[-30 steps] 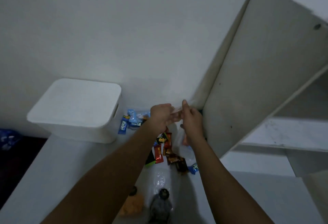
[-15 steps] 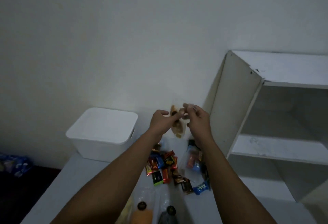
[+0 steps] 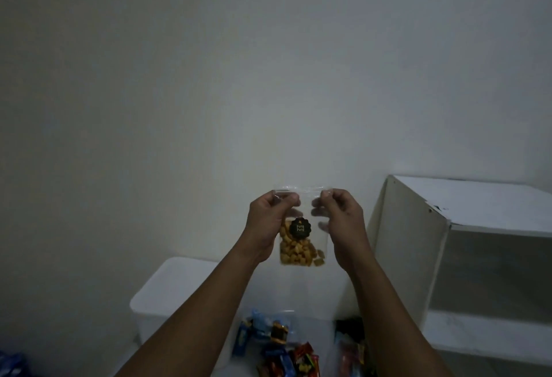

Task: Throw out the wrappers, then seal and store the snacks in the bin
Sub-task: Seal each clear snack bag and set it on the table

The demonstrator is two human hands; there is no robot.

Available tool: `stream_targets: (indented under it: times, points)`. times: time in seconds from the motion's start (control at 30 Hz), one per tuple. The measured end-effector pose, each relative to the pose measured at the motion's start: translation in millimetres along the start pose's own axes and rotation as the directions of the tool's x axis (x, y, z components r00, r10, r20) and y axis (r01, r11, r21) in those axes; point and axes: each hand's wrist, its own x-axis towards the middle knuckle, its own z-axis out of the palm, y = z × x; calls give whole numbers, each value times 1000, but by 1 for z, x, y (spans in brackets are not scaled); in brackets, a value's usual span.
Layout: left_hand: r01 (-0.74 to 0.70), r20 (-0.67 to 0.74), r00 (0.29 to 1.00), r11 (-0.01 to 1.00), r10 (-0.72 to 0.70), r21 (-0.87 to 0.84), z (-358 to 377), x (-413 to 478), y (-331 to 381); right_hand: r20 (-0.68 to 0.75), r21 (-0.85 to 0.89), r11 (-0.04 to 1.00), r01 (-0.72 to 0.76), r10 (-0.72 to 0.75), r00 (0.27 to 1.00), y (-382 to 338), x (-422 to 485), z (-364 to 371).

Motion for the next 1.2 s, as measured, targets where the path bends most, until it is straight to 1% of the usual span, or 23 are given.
stream_targets:
  times: [0.13,0.23,0.37,0.47,0.6,0.73,0.93,1.03,1.2]
  points:
    - [-72,5,997,997,71,20,-20,-1,23,-6,50,998,45,-45,999,-13,-9,33]
    - [-110,1,994,992,110,56,-34,-3,36,-32,70,996,51,-49,998,-19,-16,53]
    - [-157,6,987,982,158,107,-48,-6,48,-87,45,991,124,-120,989,-24,-26,74]
    - [-167,10,986,980,167,108,-54,-8,53,-128,37,986,163,-157,979,-26,-33,84]
    - [-177,-7,984,980,178,92,-63,-8,57,-94,73,989,129,-122,988,-30,-38,89]
    - [-220,13,975,964,221,147,-68,-10,60,-30,36,993,108,-107,994,-32,-43,92]
    - [-230,36,973,964,227,132,-68,-15,63,-112,63,988,139,-132,985,-33,-45,101]
    - [-222,51,975,967,217,123,-71,-14,65,-87,61,987,146,-141,986,-35,-46,101]
    - [-217,121,973,962,198,168,-75,-14,64,-46,44,990,136,-134,990,-39,-45,101]
